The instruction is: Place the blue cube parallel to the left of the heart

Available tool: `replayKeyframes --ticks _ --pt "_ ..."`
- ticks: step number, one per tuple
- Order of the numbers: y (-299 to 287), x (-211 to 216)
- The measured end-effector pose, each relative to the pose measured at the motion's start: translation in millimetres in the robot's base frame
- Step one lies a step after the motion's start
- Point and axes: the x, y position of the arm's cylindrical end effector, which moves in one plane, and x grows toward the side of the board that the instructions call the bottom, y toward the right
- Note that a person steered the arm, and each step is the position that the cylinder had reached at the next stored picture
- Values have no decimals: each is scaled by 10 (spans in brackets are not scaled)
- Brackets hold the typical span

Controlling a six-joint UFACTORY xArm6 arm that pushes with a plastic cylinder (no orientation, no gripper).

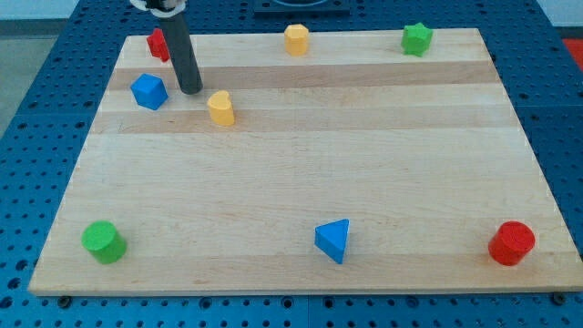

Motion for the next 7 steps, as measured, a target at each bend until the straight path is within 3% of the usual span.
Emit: replayKeyframes --ticks 2,6,7 --pt "-444 -77" --pt "-574 244" --pt "-549 -340"
